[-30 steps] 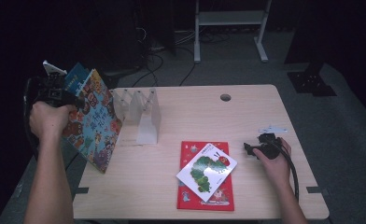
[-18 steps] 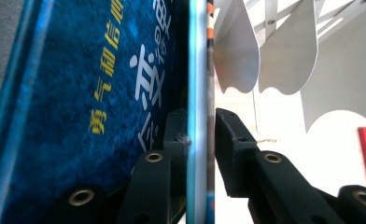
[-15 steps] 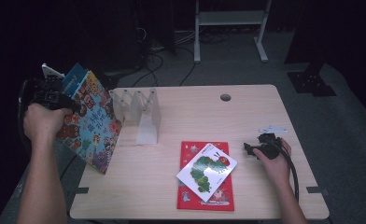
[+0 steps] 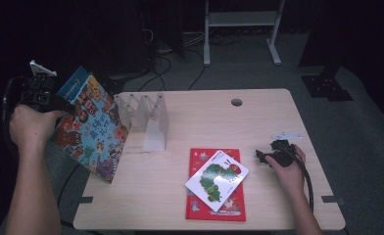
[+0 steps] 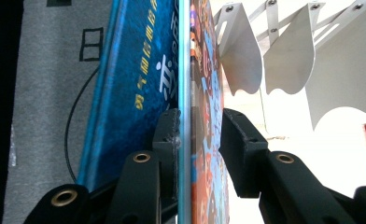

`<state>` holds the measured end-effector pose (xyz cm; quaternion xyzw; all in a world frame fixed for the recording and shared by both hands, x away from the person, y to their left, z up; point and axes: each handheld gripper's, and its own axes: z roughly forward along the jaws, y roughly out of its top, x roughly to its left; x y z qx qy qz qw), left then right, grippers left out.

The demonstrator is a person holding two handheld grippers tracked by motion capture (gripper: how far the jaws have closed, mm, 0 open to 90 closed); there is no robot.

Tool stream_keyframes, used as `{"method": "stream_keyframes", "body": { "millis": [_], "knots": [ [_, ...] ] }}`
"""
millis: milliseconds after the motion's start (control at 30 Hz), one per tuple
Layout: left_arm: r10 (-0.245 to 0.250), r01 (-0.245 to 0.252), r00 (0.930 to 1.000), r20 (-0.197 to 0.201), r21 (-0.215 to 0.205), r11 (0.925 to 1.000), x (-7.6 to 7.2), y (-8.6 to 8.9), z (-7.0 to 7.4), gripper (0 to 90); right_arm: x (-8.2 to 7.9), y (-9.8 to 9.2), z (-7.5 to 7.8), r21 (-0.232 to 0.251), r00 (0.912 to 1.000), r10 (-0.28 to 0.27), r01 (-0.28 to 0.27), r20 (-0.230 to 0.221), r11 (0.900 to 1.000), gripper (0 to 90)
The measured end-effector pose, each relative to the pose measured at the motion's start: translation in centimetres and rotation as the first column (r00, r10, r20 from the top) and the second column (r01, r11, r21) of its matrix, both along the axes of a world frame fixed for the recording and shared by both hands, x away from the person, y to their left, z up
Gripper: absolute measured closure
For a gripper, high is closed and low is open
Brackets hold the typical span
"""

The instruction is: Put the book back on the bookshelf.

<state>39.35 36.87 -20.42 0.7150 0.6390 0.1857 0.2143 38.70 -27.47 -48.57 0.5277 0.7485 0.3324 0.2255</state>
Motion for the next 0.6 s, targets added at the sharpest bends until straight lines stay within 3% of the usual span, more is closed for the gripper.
{"method": "stream_keyframes", "body": {
  "millis": [200, 333, 600],
  "knots": [
    [-0.020, 0.020, 0.9998, -0.003, 0.000, 0.9998, -0.2, 0.0, 0.4, 76.8, 0.0, 0.0, 0.0, 0.000, 1.0000, 0.000, 0.000, 0.000, 1.000, 13.0],
    [-0.054, 0.054, 0.9982, -0.027, 0.007, 0.9985, -0.4, -0.3, 0.2, 89.1, 0.0, 0.0, 0.0, 0.000, 1.0000, 0.000, 0.000, 0.000, 1.000, 13.0],
    [-0.156, 0.156, 0.9878, -0.001, -0.023, 0.9875, -1.6, -1.7, -0.5, 89.9, 0.0, 0.0, 0.0, 0.001, 1.0000, 0.000, 0.000, 0.000, 1.000, 13.0]
  ]
}}
